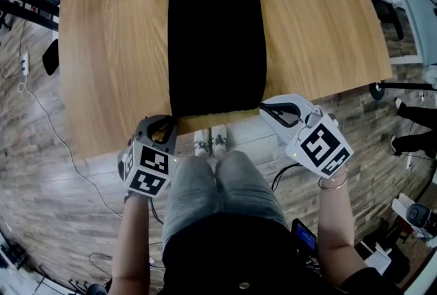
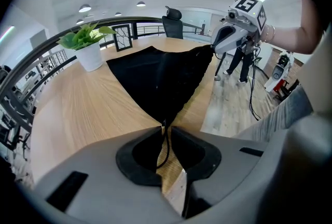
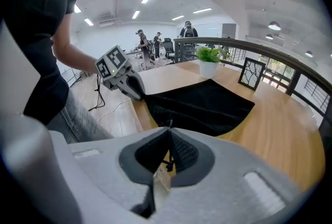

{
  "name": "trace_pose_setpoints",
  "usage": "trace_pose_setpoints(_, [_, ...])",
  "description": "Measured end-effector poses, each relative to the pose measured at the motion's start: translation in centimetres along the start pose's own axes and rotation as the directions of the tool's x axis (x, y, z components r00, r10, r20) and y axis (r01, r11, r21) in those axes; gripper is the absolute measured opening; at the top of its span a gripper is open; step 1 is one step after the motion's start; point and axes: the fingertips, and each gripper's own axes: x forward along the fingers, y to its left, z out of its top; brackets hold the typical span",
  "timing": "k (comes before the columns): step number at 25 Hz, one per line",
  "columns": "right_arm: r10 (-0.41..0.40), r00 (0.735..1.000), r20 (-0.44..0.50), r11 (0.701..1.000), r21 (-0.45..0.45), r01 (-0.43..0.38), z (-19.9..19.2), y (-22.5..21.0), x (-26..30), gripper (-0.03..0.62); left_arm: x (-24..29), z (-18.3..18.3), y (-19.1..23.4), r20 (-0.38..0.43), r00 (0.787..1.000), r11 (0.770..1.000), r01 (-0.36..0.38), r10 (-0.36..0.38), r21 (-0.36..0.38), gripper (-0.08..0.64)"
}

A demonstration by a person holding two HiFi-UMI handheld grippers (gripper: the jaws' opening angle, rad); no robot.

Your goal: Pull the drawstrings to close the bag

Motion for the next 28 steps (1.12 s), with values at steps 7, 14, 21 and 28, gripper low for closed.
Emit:
trace_pose_setpoints(7, [-0.036,0.996,0.076,0.999,0.025,0.035,2.0,-0.7,-1.5,0.002,0.0,-0.1,-0.1,-0.008,1.000,1.000,-0.009,0.010,0.016,0.058])
trace_pose_setpoints(14, [-0.068,0.992,0.109,0.997,0.040,0.064,3.0,-0.9,-2.3,0.002,0.1,0.0,-0.8,-0.049,0.999,0.994,0.008,-0.003,0.111,0.025])
trace_pose_setpoints(21, [-0.127,0.988,0.090,0.991,0.053,0.123,2.9,-1.6,-2.7,0.002,-0.3,0.3,-0.4,-0.029,0.999,0.994,-0.023,0.026,0.104,0.015])
trace_pose_setpoints(28, [-0.233,0.969,0.085,0.971,0.079,0.227,2.3,-2.0,-3.7,0.002,-3.0,2.4,0.2,0.067,0.997,0.997,-0.053,0.049,0.058,0.015])
